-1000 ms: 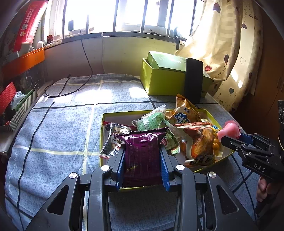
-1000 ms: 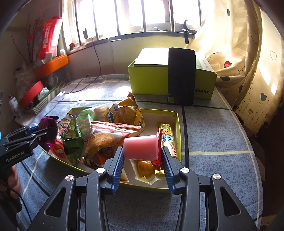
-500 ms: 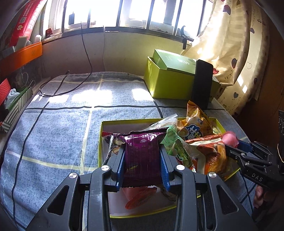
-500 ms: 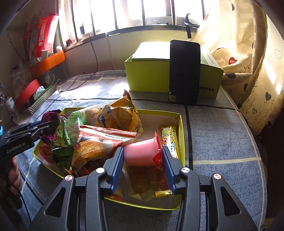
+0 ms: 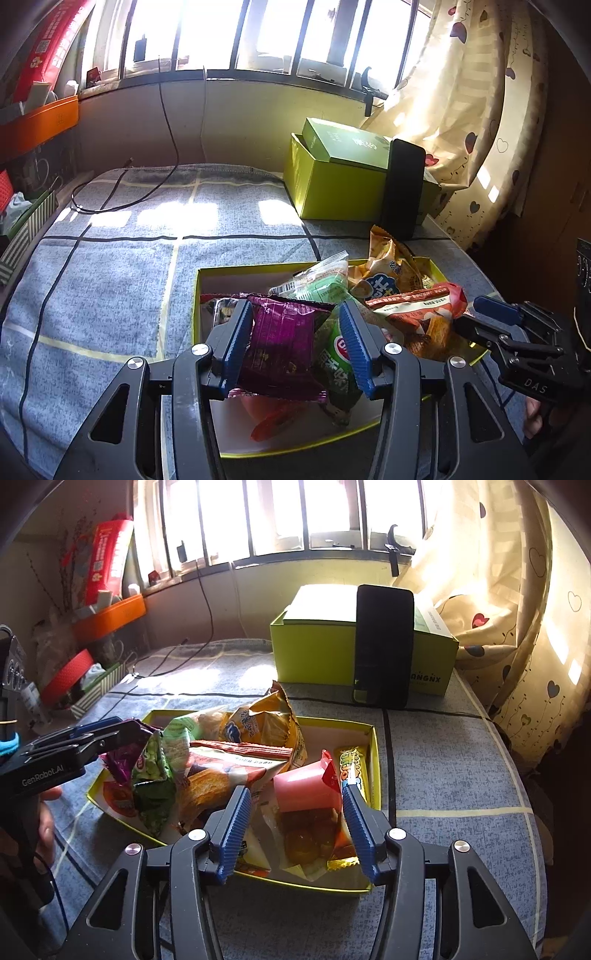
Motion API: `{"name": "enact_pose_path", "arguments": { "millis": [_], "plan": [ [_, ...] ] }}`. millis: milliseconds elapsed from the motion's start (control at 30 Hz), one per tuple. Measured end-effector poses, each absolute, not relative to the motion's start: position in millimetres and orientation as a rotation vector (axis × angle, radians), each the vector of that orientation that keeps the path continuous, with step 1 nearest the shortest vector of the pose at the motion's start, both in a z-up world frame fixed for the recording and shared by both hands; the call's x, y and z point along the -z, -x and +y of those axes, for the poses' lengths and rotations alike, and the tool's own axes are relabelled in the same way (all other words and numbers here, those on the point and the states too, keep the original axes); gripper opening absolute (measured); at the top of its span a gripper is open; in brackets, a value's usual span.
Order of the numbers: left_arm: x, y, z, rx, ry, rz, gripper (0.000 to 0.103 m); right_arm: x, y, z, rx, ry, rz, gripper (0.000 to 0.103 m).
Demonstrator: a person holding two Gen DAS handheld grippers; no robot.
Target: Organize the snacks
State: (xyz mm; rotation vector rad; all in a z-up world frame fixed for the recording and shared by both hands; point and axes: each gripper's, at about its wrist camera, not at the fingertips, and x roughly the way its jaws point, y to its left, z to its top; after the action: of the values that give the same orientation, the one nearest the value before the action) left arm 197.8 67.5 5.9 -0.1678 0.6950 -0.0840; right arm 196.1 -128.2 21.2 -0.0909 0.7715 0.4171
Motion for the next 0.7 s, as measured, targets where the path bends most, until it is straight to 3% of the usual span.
{"name": "enact_pose_path", "arguments": {
  "millis": [700],
  "plan": [
    [-7, -132, 36, 0.063, 0.149, 0.738, 0.050, -22, -131, -120, -0.460, 0.101, 0.801, 0.054]
  ]
}}
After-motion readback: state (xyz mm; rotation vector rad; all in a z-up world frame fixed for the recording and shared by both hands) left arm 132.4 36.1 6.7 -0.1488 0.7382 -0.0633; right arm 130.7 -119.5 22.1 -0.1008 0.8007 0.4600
